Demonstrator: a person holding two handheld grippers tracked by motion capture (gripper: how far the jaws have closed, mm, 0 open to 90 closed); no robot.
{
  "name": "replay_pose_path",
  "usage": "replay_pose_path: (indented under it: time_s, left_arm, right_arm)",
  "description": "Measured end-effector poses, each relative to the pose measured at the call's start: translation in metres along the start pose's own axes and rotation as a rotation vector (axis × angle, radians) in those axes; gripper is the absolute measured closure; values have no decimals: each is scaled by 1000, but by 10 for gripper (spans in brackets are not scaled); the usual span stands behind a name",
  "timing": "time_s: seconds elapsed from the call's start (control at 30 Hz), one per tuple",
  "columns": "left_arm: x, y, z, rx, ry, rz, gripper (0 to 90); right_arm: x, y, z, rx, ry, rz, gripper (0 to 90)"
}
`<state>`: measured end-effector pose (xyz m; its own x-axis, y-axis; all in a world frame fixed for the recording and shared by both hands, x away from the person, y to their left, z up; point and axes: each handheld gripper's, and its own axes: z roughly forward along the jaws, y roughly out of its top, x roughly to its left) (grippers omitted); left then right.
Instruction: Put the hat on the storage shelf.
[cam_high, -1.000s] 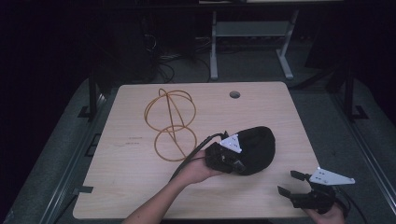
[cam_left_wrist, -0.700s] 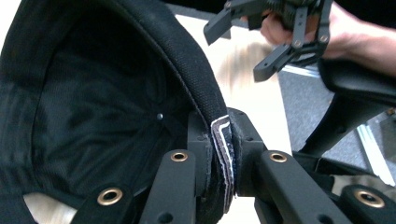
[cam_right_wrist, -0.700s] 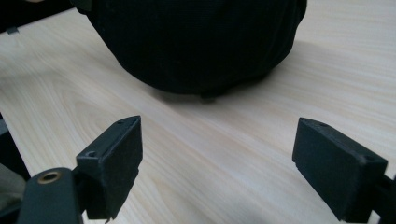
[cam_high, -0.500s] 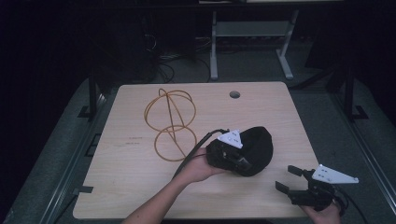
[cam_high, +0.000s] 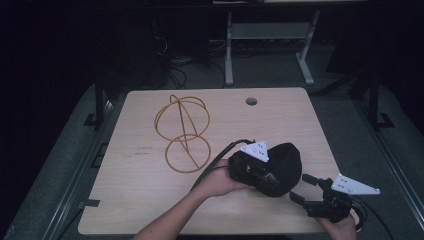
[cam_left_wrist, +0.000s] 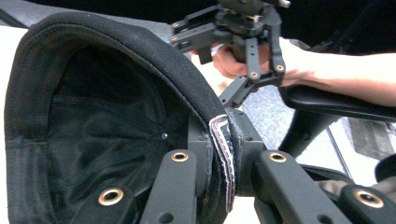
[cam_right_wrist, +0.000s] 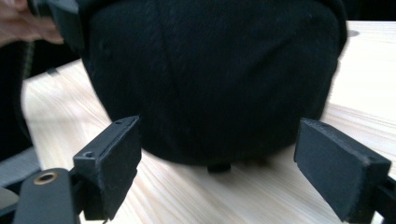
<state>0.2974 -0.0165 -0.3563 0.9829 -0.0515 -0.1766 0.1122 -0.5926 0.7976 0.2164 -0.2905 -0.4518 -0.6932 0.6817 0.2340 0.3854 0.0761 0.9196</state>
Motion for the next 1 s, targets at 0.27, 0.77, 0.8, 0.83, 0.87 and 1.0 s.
replay_pose_path:
  time_s: [0.27, 0.77, 0.8, 0.83, 0.87, 1.0]
  left_arm:
    - [-9, 6, 12, 30, -46, 51, 809]
    - [-7, 0, 10, 32, -36, 40, 804]
    - [-7, -2, 8, 30, -29, 38, 801]
    - [-7, -2, 7, 27, -26, 37, 790]
    - [-7, -3, 5, 27, -15, 35, 781]
    - [-9, -5, -1, 29, 21, 41, 723]
  right_arm:
    - [-4, -5, 0, -12, 81, 22, 392]
    - [3, -4, -4, -25, 100, -59, 885]
    - [4, -4, -4, -25, 97, -60, 886]
    - [4, -3, -4, -26, 97, -62, 887]
    - [4, -3, -4, -28, 98, -63, 887]
    - [7, 0, -6, -29, 95, -73, 889]
